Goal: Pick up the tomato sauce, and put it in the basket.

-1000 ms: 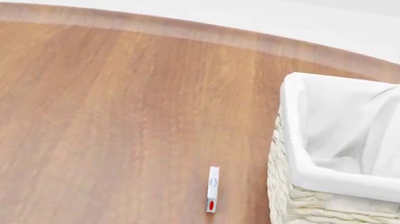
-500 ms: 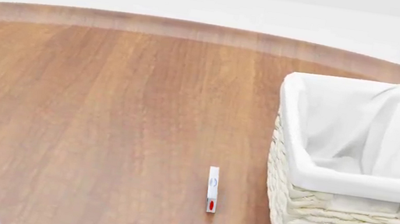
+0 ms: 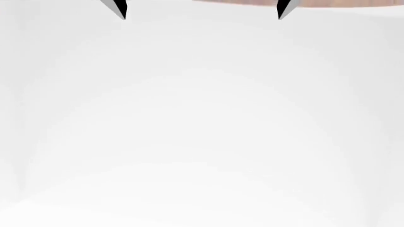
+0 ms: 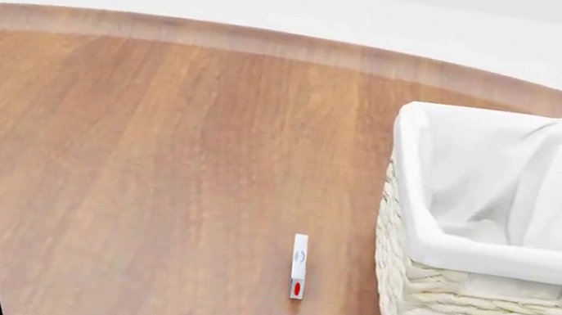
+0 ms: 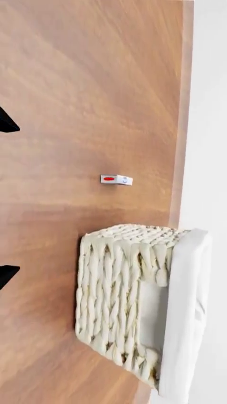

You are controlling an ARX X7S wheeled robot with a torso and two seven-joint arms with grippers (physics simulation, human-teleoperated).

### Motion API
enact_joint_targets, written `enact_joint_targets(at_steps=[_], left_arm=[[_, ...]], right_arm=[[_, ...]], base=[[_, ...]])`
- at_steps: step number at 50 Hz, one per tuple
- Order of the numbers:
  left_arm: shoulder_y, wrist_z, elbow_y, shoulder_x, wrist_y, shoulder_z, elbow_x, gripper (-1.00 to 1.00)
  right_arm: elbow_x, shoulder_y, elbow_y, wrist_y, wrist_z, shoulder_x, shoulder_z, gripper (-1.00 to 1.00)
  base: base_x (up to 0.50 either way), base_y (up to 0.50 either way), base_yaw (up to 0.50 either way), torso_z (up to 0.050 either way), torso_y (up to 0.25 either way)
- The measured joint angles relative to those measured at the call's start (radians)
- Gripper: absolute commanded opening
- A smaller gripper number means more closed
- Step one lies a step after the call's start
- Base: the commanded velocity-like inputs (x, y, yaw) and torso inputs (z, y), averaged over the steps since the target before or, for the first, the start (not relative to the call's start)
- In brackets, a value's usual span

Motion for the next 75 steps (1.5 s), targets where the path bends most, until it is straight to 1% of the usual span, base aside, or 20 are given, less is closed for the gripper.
enact_joint_targets(at_steps=[20, 40, 66, 75], left_arm=[[-0.001, -0.001, -0.022, -0.005, 0.011, 0.002, -0.011, 1.0], [0.0, -0.003, -0.032, -0.01, 0.019, 0.011, -0.016, 1.0], [-0.002, -0.013, -0.027, -0.017, 0.02, 0.019, -0.02, 1.0], [-0.003, -0.015, -0.028, -0.019, 0.023, 0.021, -0.02, 1.0]], right_arm=[[0.075, -0.005, 0.055, 0.069, 0.006, -0.008, 0.008, 1.0], [0.092, -0.009, 0.095, 0.082, 0.018, -0.011, 0.005, 1.0], [0.08, 0.079, 0.349, -0.036, -0.015, -0.062, -0.022, 1.0], [0.07, 0.119, 0.401, -0.071, -0.023, -0.077, -0.033, 1.0]], base=[[0.0, 0.0, 0.0, 0.0, 0.0], [0.0, 0.0, 0.0, 0.0, 0.0], [0.0, 0.0, 0.0, 0.0, 0.0], [0.0, 0.0, 0.0, 0.0, 0.0]])
